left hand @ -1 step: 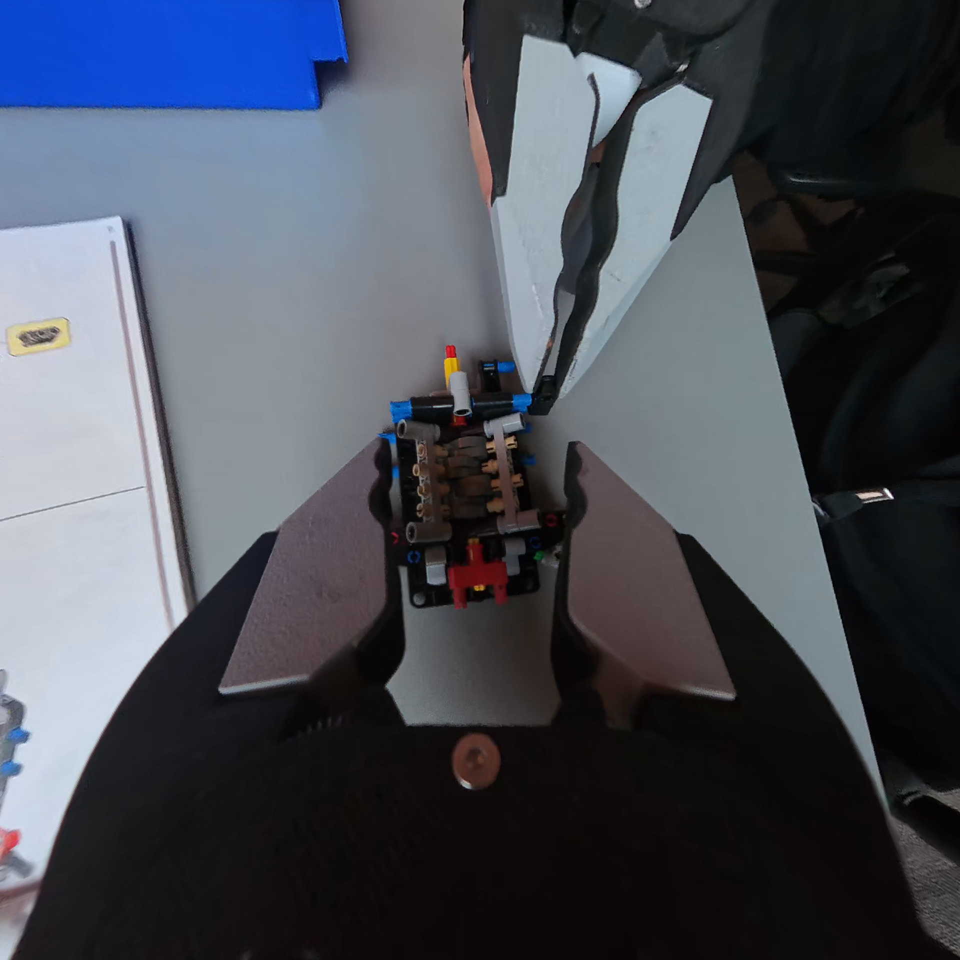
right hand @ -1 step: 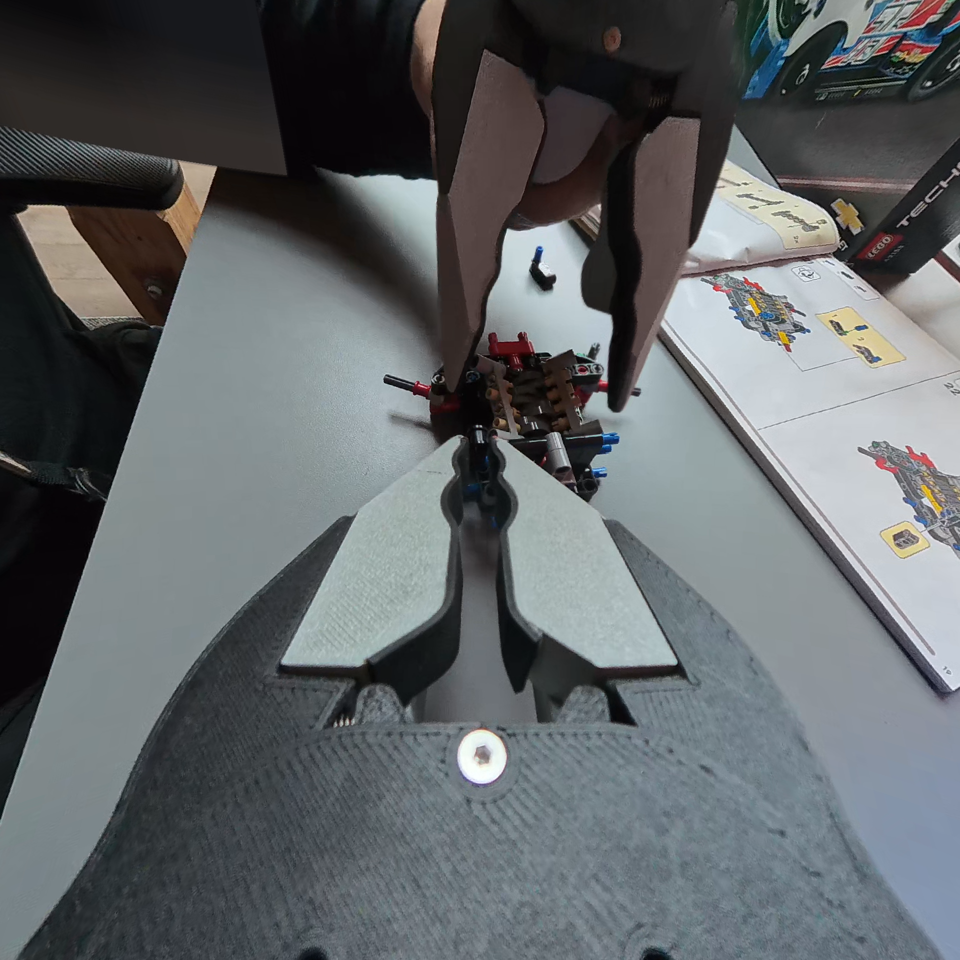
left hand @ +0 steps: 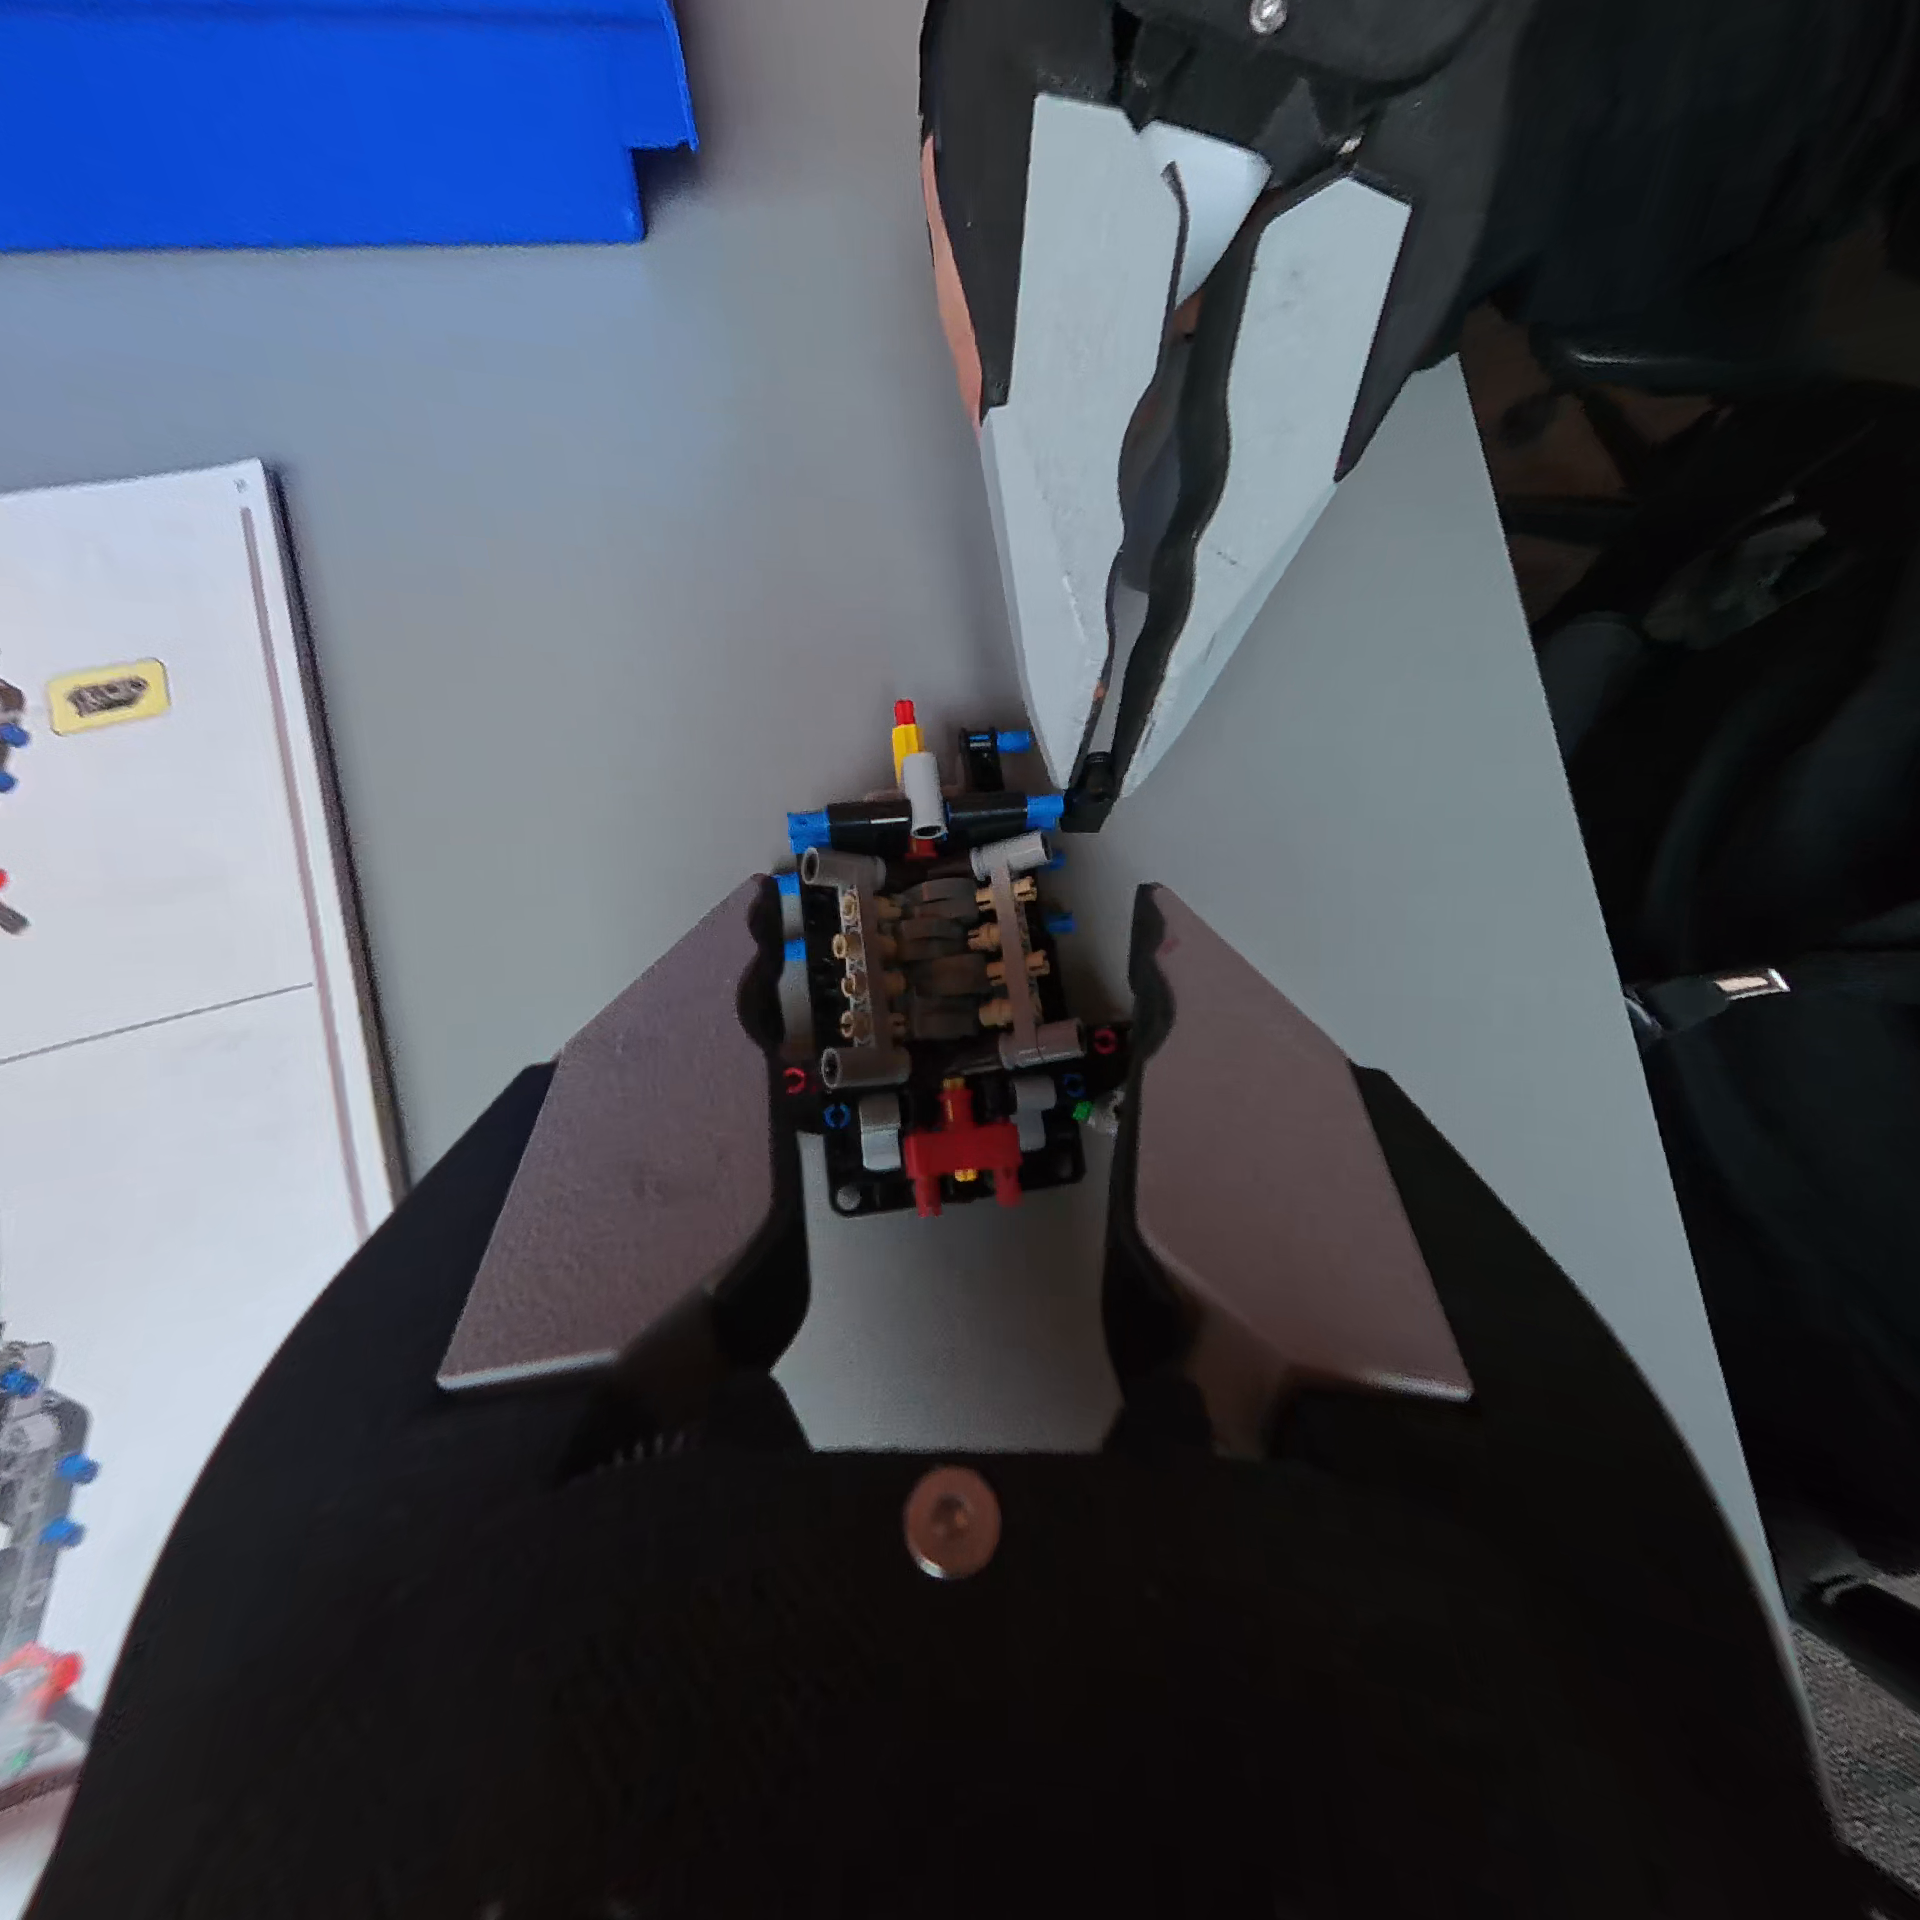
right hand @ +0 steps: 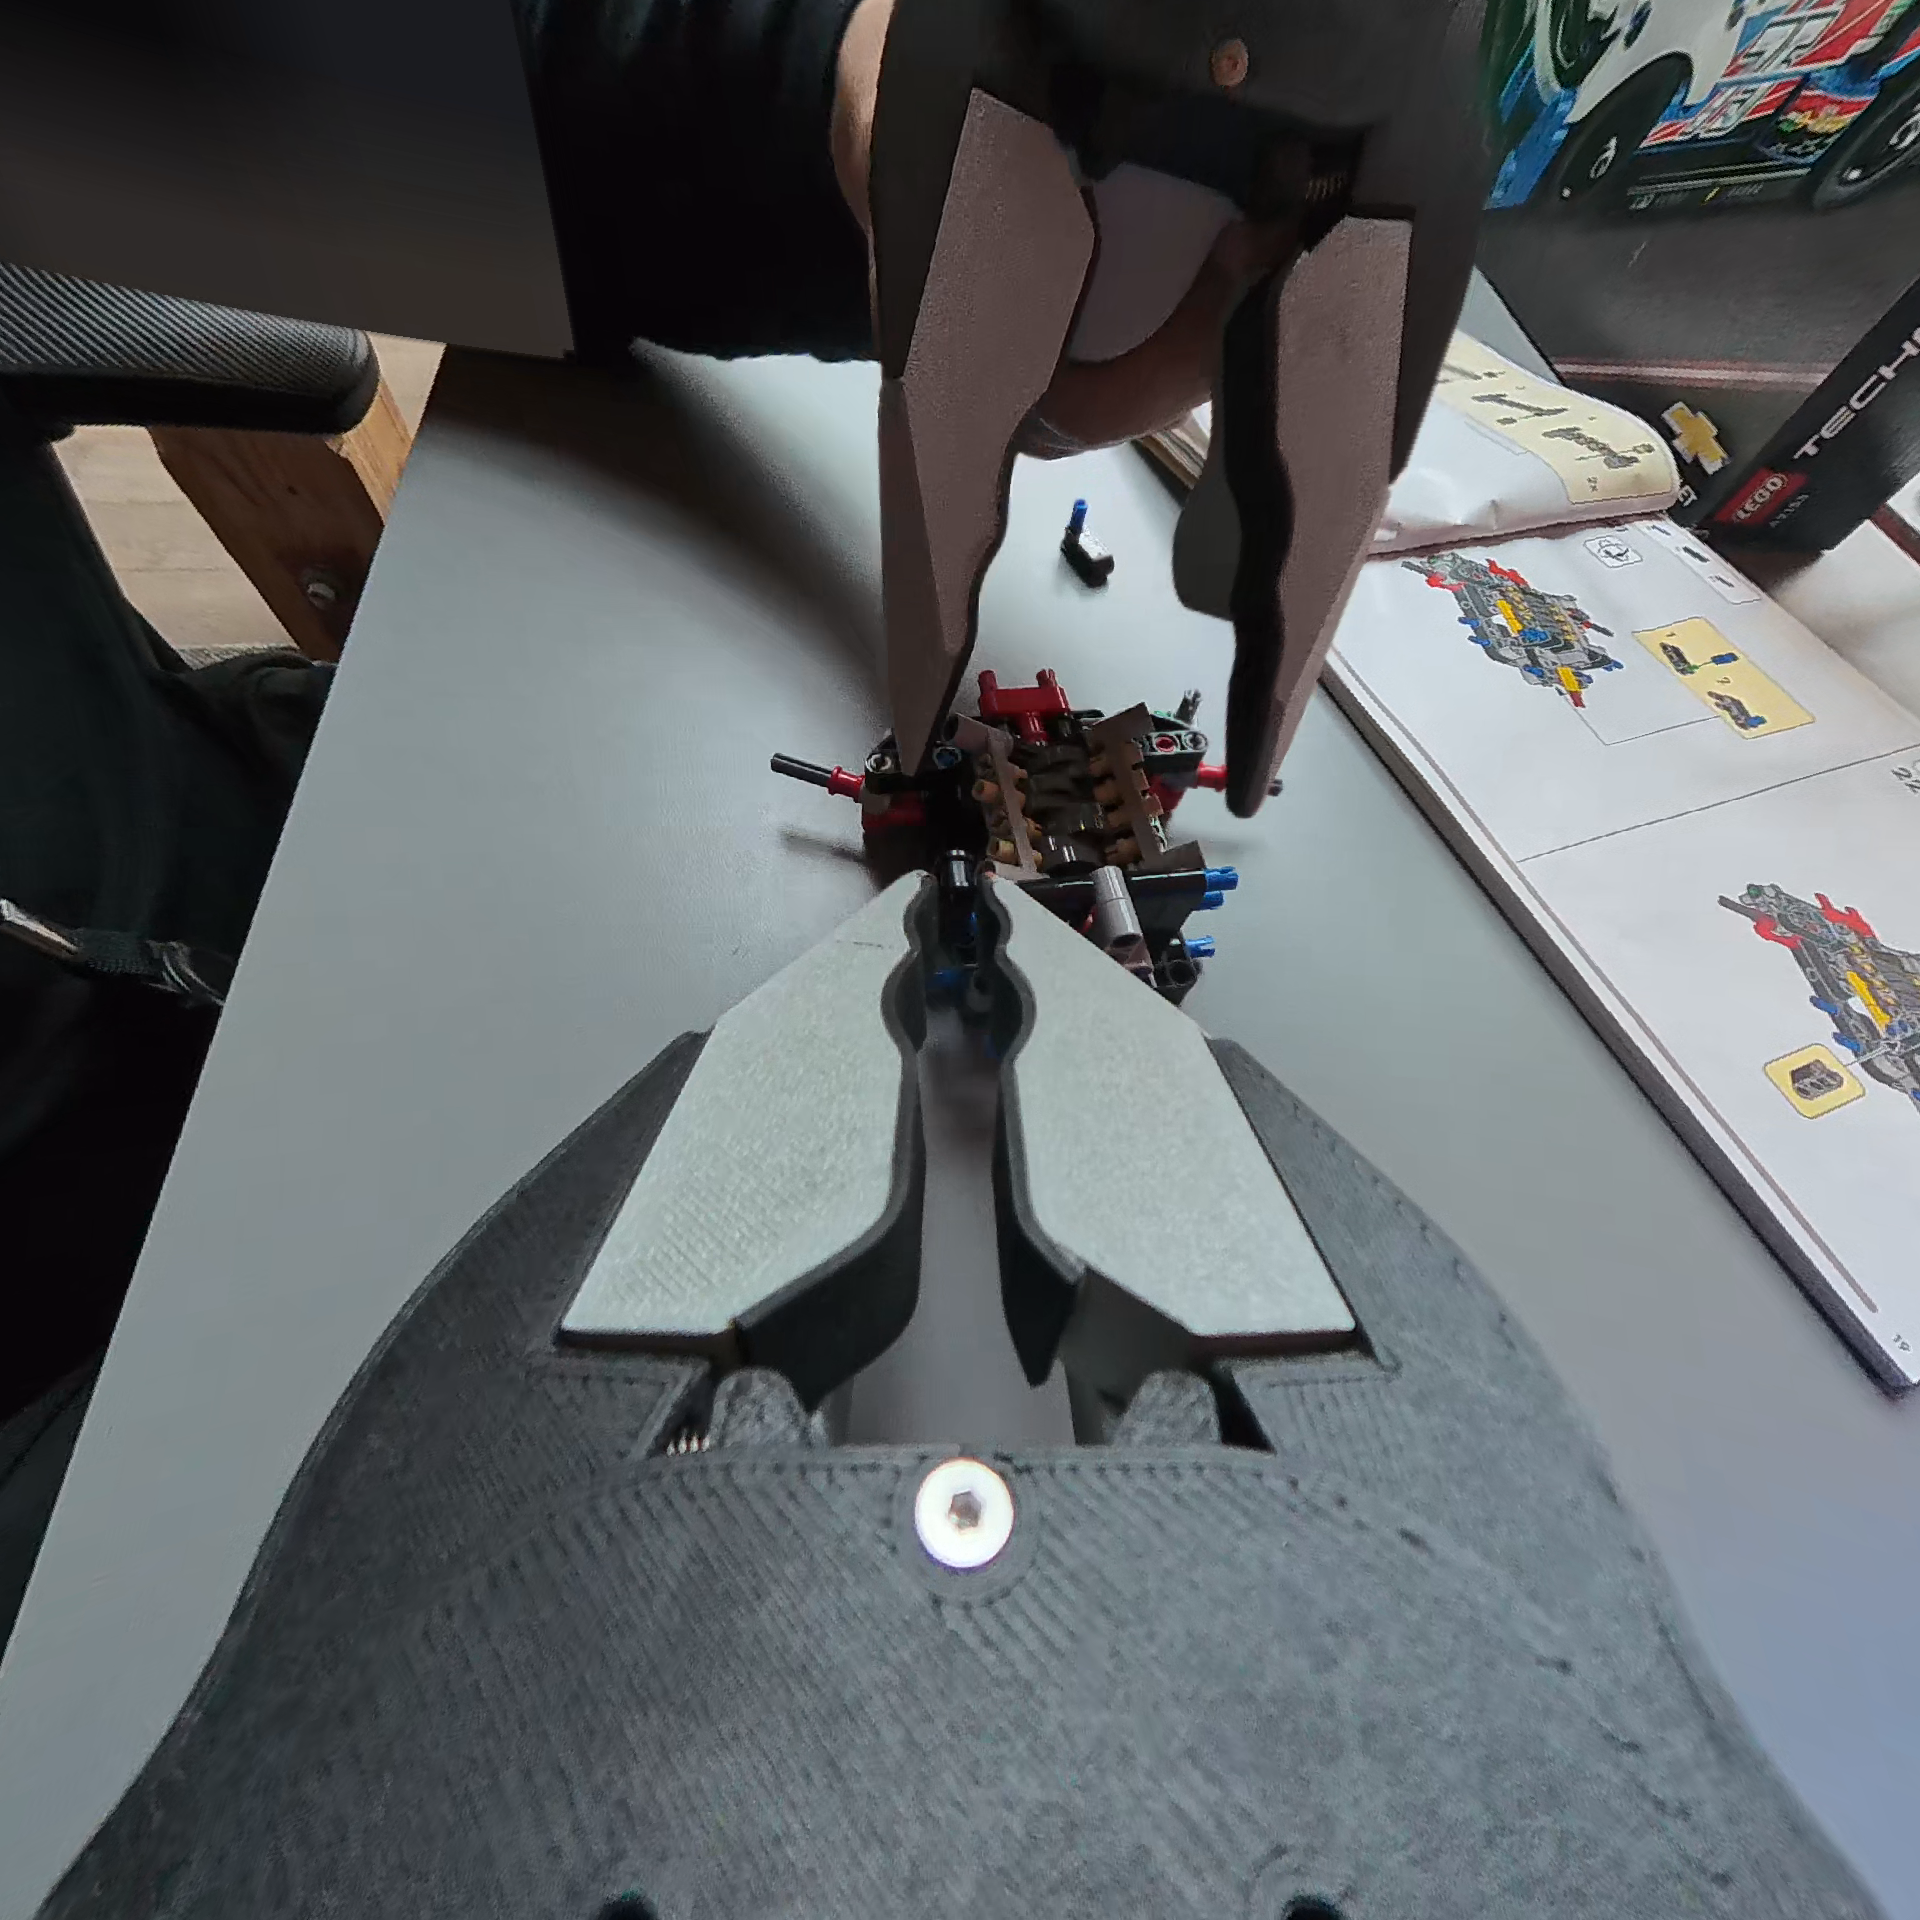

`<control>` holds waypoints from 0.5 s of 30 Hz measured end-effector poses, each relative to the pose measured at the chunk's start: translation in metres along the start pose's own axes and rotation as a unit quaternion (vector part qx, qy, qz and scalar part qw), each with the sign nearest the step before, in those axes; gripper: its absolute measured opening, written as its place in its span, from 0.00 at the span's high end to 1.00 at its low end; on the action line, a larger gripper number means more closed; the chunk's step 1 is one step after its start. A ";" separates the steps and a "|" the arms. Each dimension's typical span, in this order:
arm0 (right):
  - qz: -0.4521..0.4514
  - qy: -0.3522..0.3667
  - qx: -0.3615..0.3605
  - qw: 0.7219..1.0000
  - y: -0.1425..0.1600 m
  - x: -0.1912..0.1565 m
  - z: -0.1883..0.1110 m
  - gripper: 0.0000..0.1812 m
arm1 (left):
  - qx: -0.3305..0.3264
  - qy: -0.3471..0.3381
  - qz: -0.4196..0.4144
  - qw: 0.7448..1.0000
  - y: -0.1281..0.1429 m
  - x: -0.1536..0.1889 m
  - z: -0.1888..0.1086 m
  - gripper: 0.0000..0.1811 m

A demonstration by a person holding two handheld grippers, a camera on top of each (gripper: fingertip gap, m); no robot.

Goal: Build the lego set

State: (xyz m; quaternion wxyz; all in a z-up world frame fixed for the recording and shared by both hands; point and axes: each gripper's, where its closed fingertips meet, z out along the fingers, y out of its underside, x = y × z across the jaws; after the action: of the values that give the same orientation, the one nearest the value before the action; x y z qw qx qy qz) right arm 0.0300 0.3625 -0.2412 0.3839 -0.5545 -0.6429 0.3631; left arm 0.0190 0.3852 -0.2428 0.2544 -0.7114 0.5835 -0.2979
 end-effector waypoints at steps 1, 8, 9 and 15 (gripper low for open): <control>0.005 -0.003 0.005 1.000 -0.001 0.000 -0.001 0.98 | 0.001 0.001 0.004 1.000 -0.002 0.000 -0.001 0.64; 0.035 -0.007 0.031 0.999 -0.003 0.007 -0.014 0.98 | 0.021 0.041 -0.029 0.999 -0.005 -0.003 0.000 0.64; 0.033 -0.007 0.032 0.999 -0.003 0.007 -0.014 0.98 | 0.024 0.038 -0.025 0.999 -0.006 -0.003 0.001 0.67; 0.028 -0.011 0.020 0.999 0.000 0.005 -0.011 0.98 | 0.006 0.016 0.007 1.000 -0.009 -0.005 0.003 0.71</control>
State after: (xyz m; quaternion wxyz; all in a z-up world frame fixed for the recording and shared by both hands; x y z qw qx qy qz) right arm 0.0395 0.3677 -0.2357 0.3773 -0.5603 -0.6241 0.3928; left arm 0.0265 0.3923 -0.2392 0.2517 -0.7010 0.5904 -0.3109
